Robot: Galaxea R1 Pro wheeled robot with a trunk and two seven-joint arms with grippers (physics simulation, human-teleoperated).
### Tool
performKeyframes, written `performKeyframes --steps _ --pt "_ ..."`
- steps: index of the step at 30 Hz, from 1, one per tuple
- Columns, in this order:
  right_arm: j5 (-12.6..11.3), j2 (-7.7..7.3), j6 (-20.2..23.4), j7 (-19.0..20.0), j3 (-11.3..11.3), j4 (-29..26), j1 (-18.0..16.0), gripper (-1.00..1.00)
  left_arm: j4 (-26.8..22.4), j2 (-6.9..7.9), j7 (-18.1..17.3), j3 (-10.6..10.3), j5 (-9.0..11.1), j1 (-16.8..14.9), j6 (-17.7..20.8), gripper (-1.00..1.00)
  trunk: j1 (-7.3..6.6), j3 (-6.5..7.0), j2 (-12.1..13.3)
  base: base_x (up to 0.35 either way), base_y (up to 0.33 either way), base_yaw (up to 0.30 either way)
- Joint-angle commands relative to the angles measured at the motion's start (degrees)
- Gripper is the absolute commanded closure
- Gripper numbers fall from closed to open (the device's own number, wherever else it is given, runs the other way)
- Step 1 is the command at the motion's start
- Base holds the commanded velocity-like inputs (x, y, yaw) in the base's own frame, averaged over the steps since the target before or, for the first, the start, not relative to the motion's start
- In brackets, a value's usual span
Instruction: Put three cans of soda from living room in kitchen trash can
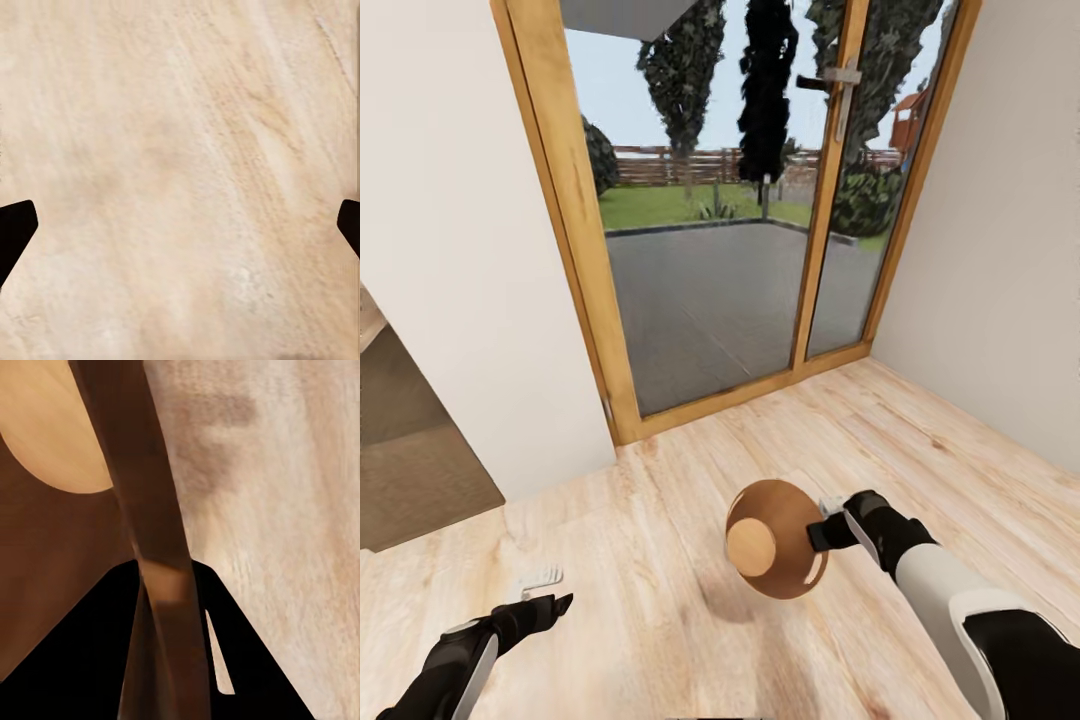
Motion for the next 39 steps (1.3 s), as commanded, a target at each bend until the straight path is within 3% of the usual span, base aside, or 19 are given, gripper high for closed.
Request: performKeyframes --steps 1,17,18,19,23,32,39 --pt "-0.3 0.04 -0.5 1.0 -0.2 -0.1 0.2 1.0 0.1 0.0 0.0 0.0 0.0 0.0 -0.1 -1.0 -0.03 0.23 0.0 0.0 0.0 0.0" --pt "-0.2 -0.5 -0.9 3.3 -0.2 -2.4 0.6 1.0 0.3 0.0 0.1 -0.1 0.0 0.0 -0.6 -1.0 -0.44 3.78 0.2 0.0 0.0 0.0" --pt "-0.1 -0.63 -5.4 4.0 -0.2 -2.6 2.1 1.0 0.3 -0.01 0.1 -0.1 0.0 0.0 -0.7 -1.0 -0.46 4.0 0.2 0.0 0.0 0.0" --pt "0.0 -0.68 -6.9 4.9 -0.2 -2.6 2.4 1.0 0.3 0.0 0.1 -0.1 0.0 0.0 -0.7 -1.0 -0.49 4.22 0.3 0.0 0.0 0.0" --pt "0.0 -0.72 -8.4 6.8 -0.1 -2.6 2.9 1.0 0.3 0.0 0.1 -0.1 0.0 0.0 -0.7 -1.0 -0.59 5.11 0.3 0.0 0.0 0.0" --pt "0.1 -0.75 -8.8 7.2 -0.1 -2.6 4.4 1.0 0.3 -0.02 0.1 0.0 0.0 0.0 -0.8 -1.0 -0.83 7.1 0.4 0.0 0.0 0.0" --pt "0.1 -1.36 -9.3 7.2 -0.1 -2.7 4.9 1.0 0.3 -0.02 0.1 0.0 0.0 0.0 -0.8 -1.0 -2.36 8.36 3.2 0.0 0.0 0.0"
